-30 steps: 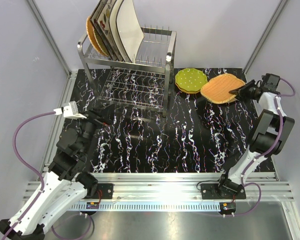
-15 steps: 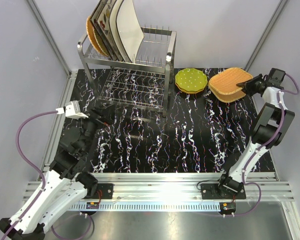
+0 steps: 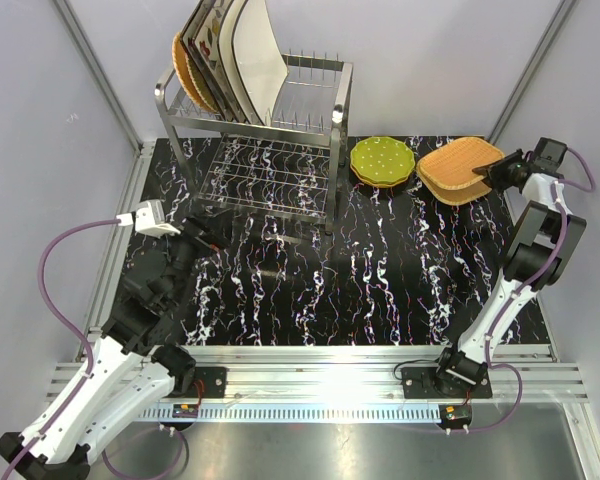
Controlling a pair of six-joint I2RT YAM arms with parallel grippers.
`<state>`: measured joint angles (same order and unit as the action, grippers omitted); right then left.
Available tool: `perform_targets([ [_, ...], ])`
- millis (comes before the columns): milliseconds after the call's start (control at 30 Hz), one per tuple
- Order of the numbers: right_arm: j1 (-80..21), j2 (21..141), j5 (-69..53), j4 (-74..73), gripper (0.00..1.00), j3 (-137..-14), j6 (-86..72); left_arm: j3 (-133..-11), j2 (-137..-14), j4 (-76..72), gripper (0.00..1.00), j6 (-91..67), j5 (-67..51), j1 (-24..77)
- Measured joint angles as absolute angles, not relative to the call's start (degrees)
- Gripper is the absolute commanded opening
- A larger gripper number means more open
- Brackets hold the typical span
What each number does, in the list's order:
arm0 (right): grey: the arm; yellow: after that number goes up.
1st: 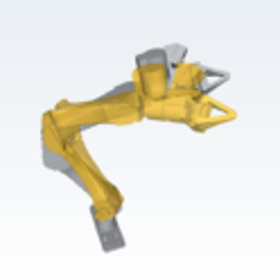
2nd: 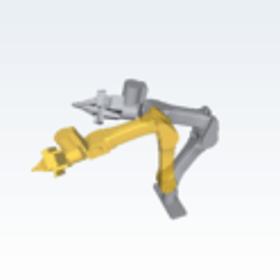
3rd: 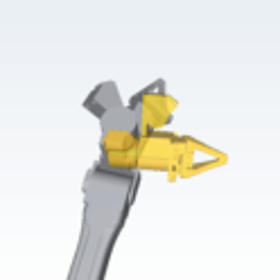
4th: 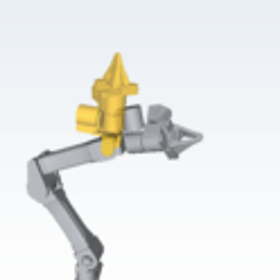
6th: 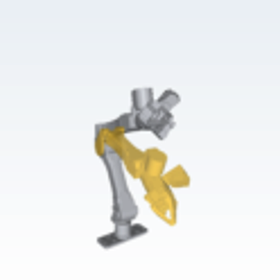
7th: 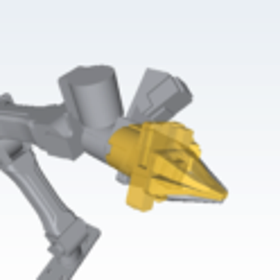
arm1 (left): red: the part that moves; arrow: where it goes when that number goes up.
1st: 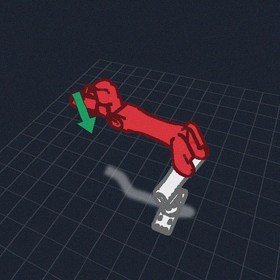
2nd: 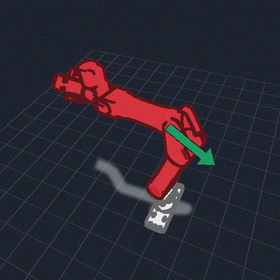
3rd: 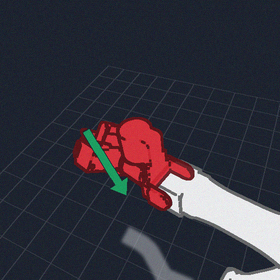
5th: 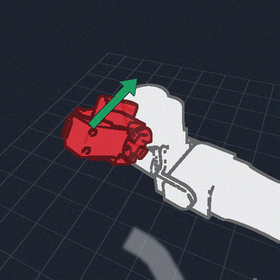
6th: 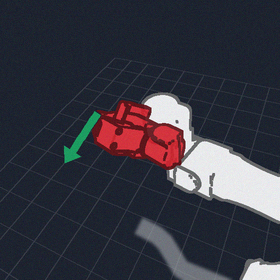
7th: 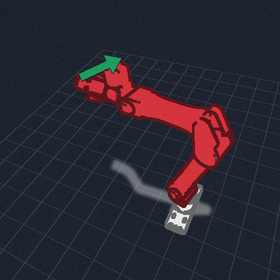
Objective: Unload the plates from the dish rack
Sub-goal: Place the plate on the table
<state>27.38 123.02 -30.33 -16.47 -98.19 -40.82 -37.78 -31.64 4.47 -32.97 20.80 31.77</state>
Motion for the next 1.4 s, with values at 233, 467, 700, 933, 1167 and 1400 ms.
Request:
perform_targets([
  [233, 27.38, 124.29, -29.43, -16.08, 0.13, -98.80, -40.75, -37.78, -32.29, 4.47, 0.99, -33.08, 20.80, 31.75],
  [467, 27.38, 125.16, -29.45, -15.99, 0.31, -98.83, -40.12, -37.78, -33.12, 4.45, 0.99, -33.08, 20.78, 31.75],
  [700, 27.38, 125.38, -29.52, -15.66, 0.63, -99.33, -39.48, -37.78, -33.52, 4.40, 0.99, -33.08, 20.71, 31.75],
  [933, 27.38, 125.38, -29.32, -16.19, 0.86, -99.39, -37.47, -37.78, -33.52, 4.27, 0.99, -33.08, 20.62, 31.66],
  [1167, 27.40, 125.36, -27.49, -18.41, 0.90, -99.42, -33.61, -37.78, -33.50, 4.21, 0.99, -33.06, 20.36, 31.51],
  [1400, 27.40, 125.03, -25.39, -21.32, 0.90, -99.39, -29.74, -37.41, -32.97, 4.08, 0.99, -33.04, 20.21, 31.48],
])
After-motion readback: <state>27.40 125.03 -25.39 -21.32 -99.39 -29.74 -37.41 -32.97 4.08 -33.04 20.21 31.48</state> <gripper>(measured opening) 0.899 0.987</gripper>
